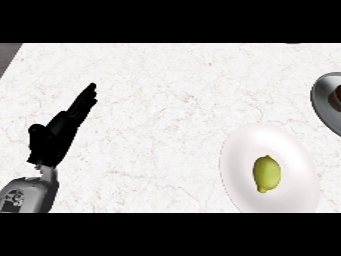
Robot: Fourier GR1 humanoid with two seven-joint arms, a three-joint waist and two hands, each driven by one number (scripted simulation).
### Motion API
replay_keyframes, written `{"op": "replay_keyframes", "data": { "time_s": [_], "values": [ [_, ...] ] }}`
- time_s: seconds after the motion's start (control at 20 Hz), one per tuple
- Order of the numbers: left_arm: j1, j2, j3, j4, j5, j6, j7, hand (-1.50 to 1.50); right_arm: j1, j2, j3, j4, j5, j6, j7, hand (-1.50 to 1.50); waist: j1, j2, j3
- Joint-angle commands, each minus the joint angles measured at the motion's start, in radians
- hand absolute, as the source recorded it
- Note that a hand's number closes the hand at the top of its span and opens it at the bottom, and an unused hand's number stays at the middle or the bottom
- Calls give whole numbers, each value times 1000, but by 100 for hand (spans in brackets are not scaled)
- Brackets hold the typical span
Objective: Pick the cupcake from the plate and place it in the pan
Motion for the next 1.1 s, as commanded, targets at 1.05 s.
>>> {"op": "replay_keyframes", "data": {
  "time_s": [1.05],
  "values": [
    [63,-21,25,-85,-24,-26,44,0,335,65,-15,-32,-126,260,-439,-150,-26,-19,-6]
  ]
}}
